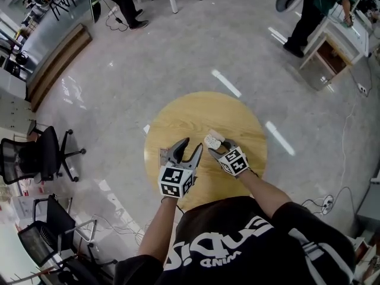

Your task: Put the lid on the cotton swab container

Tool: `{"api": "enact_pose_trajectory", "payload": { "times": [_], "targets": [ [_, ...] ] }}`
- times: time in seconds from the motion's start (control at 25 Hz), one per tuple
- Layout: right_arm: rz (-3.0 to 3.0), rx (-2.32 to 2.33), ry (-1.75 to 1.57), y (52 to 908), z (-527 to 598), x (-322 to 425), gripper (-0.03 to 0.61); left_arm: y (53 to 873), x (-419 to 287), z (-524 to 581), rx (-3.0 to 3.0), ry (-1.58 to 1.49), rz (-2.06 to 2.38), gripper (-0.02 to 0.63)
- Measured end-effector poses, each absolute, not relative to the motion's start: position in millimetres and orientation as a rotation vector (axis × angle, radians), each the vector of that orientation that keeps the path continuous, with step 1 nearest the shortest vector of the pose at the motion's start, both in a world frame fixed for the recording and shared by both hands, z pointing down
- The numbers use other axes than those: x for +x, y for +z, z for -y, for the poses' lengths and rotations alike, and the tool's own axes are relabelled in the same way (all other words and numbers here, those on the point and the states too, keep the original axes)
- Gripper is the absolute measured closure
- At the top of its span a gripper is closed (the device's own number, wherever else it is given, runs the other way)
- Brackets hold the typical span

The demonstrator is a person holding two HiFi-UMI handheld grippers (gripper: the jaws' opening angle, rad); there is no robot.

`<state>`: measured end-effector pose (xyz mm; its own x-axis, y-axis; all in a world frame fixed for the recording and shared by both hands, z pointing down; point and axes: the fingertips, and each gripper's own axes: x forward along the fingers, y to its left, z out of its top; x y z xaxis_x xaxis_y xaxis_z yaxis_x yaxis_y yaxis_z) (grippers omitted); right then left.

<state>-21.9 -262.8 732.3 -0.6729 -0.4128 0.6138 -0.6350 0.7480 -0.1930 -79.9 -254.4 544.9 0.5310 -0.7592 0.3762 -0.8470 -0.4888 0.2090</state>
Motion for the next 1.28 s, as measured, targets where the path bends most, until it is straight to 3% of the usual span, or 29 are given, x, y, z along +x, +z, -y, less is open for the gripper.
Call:
{"api": "enact_pose_trajectory", "payload": {
  "times": [0.68, 1.28],
  "targets": [
    [2.395, 0.765, 0.515, 732, 259, -29, 0.36, 626, -26, 320, 2.361, 0.426, 1.059, 0.43],
    [2.393, 0.76, 0.504, 735, 259, -24, 0.364, 634, -13, 326, 2.379, 0.515, 1.005, 0.43]
  ]
}}
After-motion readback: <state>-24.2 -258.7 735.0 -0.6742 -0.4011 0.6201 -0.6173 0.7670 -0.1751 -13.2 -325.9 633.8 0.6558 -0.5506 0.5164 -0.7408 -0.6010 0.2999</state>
